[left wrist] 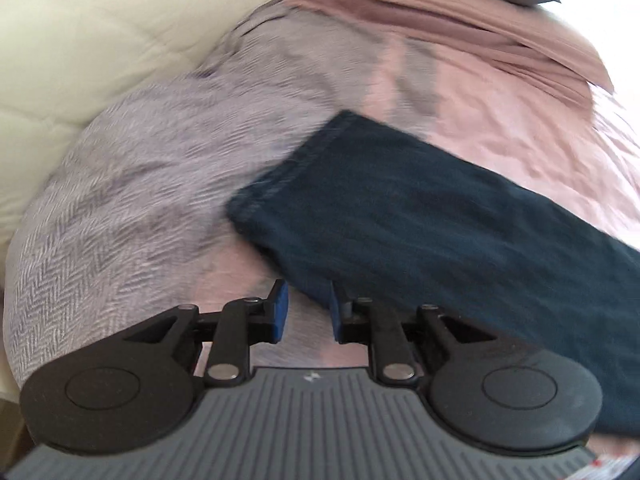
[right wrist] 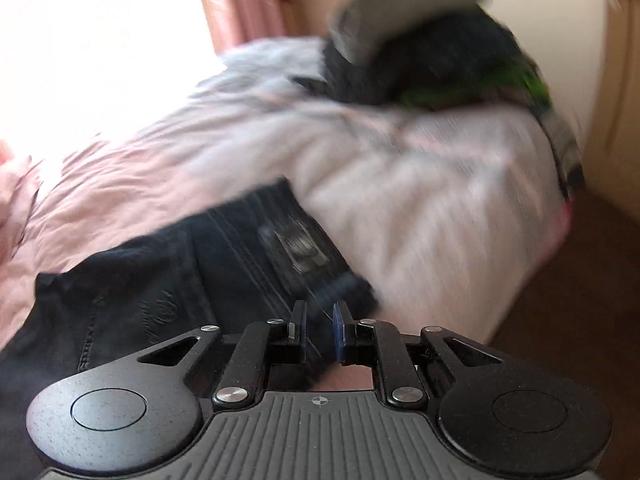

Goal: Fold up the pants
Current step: 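Lay the lengthwise-folded jeans down and open both grippers, then move both open grippers toward the folded jeans hem and waistband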

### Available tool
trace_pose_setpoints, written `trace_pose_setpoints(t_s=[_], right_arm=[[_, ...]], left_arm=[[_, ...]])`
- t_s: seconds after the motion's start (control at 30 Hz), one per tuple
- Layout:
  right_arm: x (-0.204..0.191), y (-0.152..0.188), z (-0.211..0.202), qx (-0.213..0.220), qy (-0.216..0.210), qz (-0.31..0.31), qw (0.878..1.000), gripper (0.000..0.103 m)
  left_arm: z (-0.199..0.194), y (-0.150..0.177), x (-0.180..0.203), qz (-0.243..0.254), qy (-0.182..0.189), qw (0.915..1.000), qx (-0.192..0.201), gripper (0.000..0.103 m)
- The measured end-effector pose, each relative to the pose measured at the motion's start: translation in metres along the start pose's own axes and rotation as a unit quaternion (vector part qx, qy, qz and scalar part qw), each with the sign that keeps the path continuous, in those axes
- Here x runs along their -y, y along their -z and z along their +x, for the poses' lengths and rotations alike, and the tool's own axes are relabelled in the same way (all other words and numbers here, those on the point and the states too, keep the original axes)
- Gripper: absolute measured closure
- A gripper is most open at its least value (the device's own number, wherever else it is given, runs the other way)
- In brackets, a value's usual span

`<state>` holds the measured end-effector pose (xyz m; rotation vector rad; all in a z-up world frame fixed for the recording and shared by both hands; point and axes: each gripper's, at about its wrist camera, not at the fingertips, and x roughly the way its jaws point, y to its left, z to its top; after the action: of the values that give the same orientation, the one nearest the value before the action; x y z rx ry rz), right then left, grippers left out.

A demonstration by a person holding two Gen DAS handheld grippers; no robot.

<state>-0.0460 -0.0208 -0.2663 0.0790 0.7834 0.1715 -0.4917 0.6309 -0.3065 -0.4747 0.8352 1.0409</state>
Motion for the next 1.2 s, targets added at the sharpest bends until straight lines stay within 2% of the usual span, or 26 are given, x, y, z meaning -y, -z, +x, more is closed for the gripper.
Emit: trace_pose_setpoints(t_s=[0.07,0.13,0.17,0.2,0.23,0.27,0.37,0.4,0.47,0.5,0.53,0.6,0.63,0.7,0.8,0.9,0.97,1.07,1.2], right_arm=[[-0.016,0.001,0.010,-0.003,-0.019,-0.048,0.999,0.092],[-0.028,0.009,0.028,-0.027,-0.029,-0.086,0.995,0.091],[-0.030,0.017,0.039,-0.054,-0.034,-0.102,0.993,0.090],[-0.031,0.026,0.053,-0.105,-0.035,-0.120,0.987,0.090],[-0.032,0.038,0.060,-0.135,-0.033,-0.143,0.980,0.090],[-0.033,0.041,0.055,-0.128,-0.032,-0.159,0.978,0.090],[-0.041,0.036,0.038,-0.147,-0.005,-0.179,0.973,0.089],[-0.045,0.035,0.026,-0.133,-0.007,-0.175,0.975,0.089],[-0.057,0.034,0.008,-0.102,-0.048,-0.174,0.978,0.086],[-0.068,0.036,0.002,-0.094,-0.077,-0.180,0.976,0.073],[-0.077,0.039,0.000,-0.091,-0.099,-0.185,0.974,0.054],[-0.098,0.054,0.003,-0.097,-0.134,-0.190,0.968,0.042],[-0.107,0.064,0.011,-0.115,-0.137,-0.204,0.963,0.041],[-0.118,0.089,0.027,-0.179,-0.105,-0.243,0.948,0.041],[-0.114,0.094,0.009,-0.207,-0.110,-0.249,0.940,0.041],[-0.104,0.081,-0.021,-0.218,-0.122,-0.247,0.936,0.041],[-0.097,0.067,-0.048,-0.222,-0.151,-0.223,0.937,0.041],[-0.094,0.048,-0.083,-0.222,-0.183,-0.203,0.936,0.041],[-0.110,0.026,-0.121,-0.215,-0.201,-0.233,0.927,0.041]], left_arm=[[-0.003,0.007,0.024,0.026,0.028,0.9993,0.005,0.083],[0.005,0.015,0.050,0.050,0.045,0.9976,-0.013,0.076],[0.014,0.020,0.062,0.065,0.050,0.9960,-0.036,0.075],[0.018,0.026,0.074,0.089,0.034,0.9944,-0.045,0.074],[0.016,0.031,0.083,0.115,0.014,0.9925,-0.037,0.074],[0.012,0.031,0.090,0.130,0.003,0.9907,-0.038,0.075],[-0.011,0.031,0.098,0.133,-0.007,0.9892,-0.061,0.075],[-0.023,0.032,0.103,0.140,-0.015,0.9882,-0.060,0.075],[-0.046,0.037,0.115,0.151,-0.011,0.9870,-0.052,0.074],[-0.057,0.039,0.120,0.154,-0.009,0.9867,-0.051,0.071],[-0.067,0.042,0.125,0.151,-0.005,0.9873,-0.049,0.069],[-0.082,0.049,0.133,0.132,0.004,0.9900,-0.050,0.068],[-0.088,0.052,0.136,0.121,0.005,0.9910,-0.057,0.068],[-0.104,0.057,0.143,0.107,0.008,0.9920,-0.067,0.068],[-0.139,0.067,0.153,0.108,0.011,0.9920,-0.064,0.068],[-0.178,0.074,0.162,0.109,0.016,0.9919,-0.063,0.068],[-0.204,0.074,0.167,0.112,0.025,0.9913,-0.065,0.065],[-0.243,0.074,0.177,0.121,0.033,0.9905,-0.056,0.052],[-0.292,0.073,0.188,0.135,0.038,0.9896,-0.031,0.038]])
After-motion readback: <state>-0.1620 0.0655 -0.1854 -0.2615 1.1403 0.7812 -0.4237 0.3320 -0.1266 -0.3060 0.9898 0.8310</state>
